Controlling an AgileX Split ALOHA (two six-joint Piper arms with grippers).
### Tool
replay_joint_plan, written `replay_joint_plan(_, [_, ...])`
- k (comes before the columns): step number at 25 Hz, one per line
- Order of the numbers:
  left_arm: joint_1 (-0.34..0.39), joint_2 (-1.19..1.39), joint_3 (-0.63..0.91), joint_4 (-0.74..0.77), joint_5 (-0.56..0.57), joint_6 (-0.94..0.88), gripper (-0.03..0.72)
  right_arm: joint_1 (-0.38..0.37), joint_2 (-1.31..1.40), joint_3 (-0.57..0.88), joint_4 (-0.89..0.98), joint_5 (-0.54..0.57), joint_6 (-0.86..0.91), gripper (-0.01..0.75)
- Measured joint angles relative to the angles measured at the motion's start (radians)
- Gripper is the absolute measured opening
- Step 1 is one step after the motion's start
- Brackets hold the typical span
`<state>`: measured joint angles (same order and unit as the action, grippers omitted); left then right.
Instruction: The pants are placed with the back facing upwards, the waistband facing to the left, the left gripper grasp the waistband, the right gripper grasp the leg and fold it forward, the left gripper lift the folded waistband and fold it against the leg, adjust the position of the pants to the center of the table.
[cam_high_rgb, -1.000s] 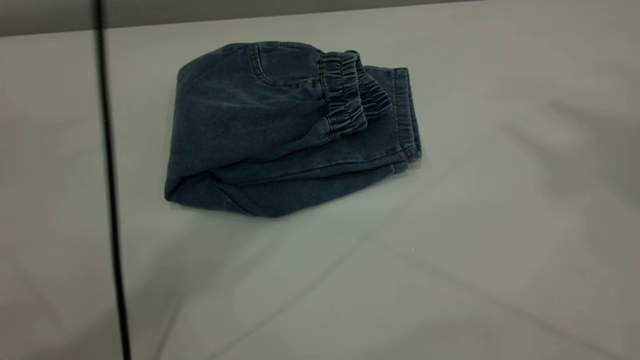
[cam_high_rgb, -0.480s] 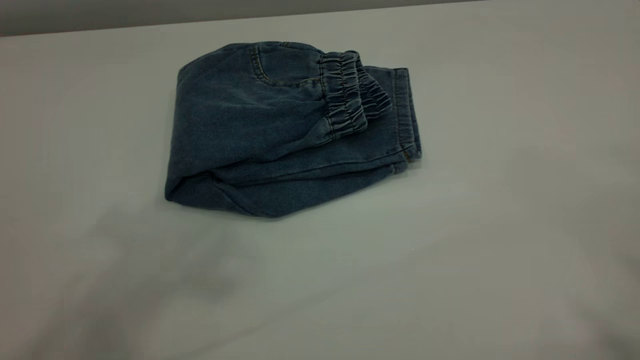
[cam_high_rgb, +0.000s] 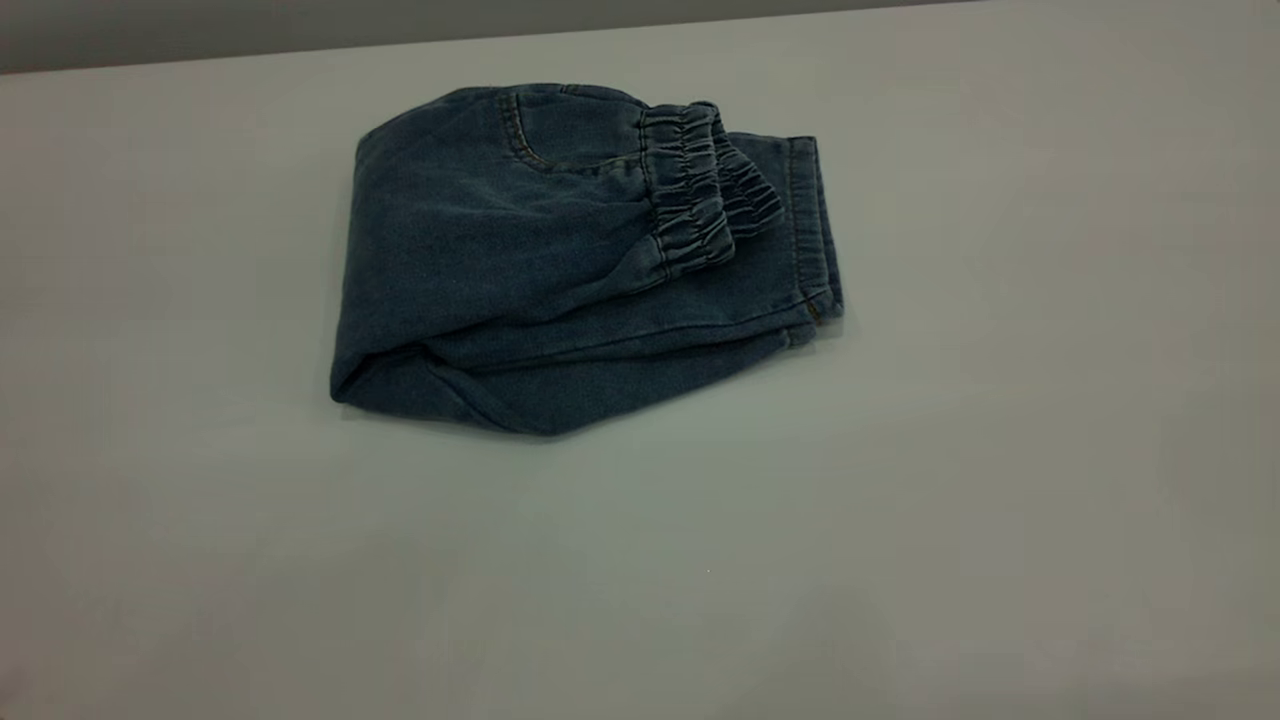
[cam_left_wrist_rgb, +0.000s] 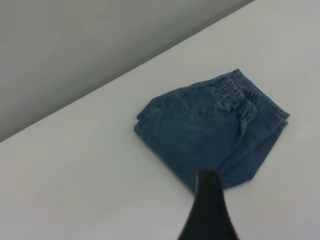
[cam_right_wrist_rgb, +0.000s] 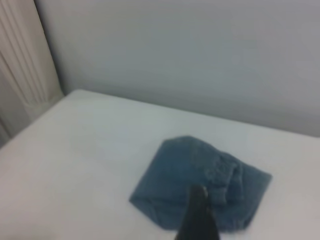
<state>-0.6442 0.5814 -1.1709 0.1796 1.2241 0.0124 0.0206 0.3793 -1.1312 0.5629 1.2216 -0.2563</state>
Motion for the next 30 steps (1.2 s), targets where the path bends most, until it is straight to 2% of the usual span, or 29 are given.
replay_joint_plan(7, [0.000, -0.251, 0.200, -0.126, 0.000, -0.012, 0.488, 0.000, -0.232, 0.269, -0.152, 0.000, -0.009, 0.476])
replay_joint_plan(11, [0.000, -0.258, 0.300, -0.155, -0.006, -0.012, 0.488, 0.000, -0.326, 0.417, -0.243, -0.010, -0.009, 0.476])
replay_joint_plan(17, [0.000, -0.256, 0.457, -0.154, -0.006, 0.000, 0.488, 0.000, -0.381, 0.586, -0.308, -0.094, -0.035, 0.476])
replay_joint_plan(25, [0.000, -0.256, 0.596, -0.154, -0.120, 0.006, 0.488, 0.000, -0.379, 0.618, -0.292, -0.132, -0.037, 0.476])
replay_joint_plan(30, [0.000, -0.256, 0.648, -0.156, -0.133, 0.006, 0.488, 0.000, -0.379, 0.618, -0.276, -0.130, -0.036, 0.476])
